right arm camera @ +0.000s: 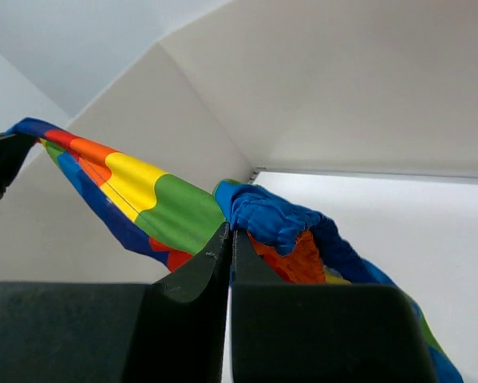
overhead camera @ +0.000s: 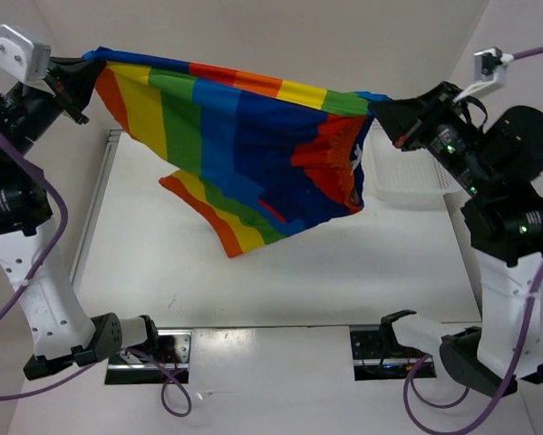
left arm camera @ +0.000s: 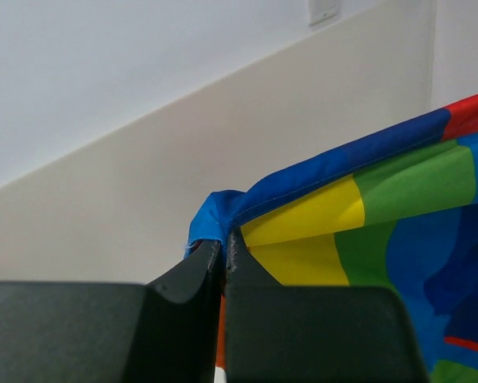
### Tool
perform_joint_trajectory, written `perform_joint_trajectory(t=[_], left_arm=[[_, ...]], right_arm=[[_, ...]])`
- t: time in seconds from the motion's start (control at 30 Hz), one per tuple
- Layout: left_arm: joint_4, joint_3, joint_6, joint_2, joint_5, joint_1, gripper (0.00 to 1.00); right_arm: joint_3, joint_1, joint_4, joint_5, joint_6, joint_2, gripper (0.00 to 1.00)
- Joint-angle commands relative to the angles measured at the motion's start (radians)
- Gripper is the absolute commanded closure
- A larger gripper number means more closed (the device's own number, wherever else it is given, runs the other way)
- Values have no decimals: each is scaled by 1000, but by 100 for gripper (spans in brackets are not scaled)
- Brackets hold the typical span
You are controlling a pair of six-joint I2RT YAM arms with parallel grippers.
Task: Fold and stack the shorts
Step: Flatten the shorts out
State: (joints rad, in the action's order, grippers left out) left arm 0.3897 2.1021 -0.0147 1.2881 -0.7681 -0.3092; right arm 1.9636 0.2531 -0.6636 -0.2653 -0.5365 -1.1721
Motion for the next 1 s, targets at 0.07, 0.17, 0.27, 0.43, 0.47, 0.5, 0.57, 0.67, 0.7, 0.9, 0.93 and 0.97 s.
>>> perform_joint_trajectory(t=[0.07,0.17,0.27,0.43,0.47,0.5,0.57,0.67,0.7,0.9,0.93,0.97], left_arm=[[-11,116,15,-9,122,-2,100],[12,153,15,0,133,7,100],[12,153,15,11,142,16,100],[0,17,15,34,133,16,100],[0,-10,15,34,133,16,100],[-27,-36,15,45,133,16,100],[-52,-115,15,68,92,16,100],[-49,-165,15,117,92,16,100],[-49,-210,15,137,92,16,100],[-121,-372,15,252,116,16,100],[-138,-393,15,275,116,16,100],[-162,-393,15,324,107,16,100]], right_arm=[[95,-14,-119,143,3,61,100],[144,-14,-168,143,-16,71,100],[155,-14,-212,152,-25,71,100],[-44,-14,-186,222,-45,103,100],[-137,-14,-148,231,-54,103,100],[-182,-14,-125,232,-54,103,100],[-297,-14,-49,242,-63,103,100],[-389,-14,13,227,-63,17,100],[-405,-14,48,210,-63,-10,100],[-407,-14,166,159,-63,-280,100],[-369,-14,167,159,-63,-323,100],[-352,-14,177,150,-63,-406,100]])
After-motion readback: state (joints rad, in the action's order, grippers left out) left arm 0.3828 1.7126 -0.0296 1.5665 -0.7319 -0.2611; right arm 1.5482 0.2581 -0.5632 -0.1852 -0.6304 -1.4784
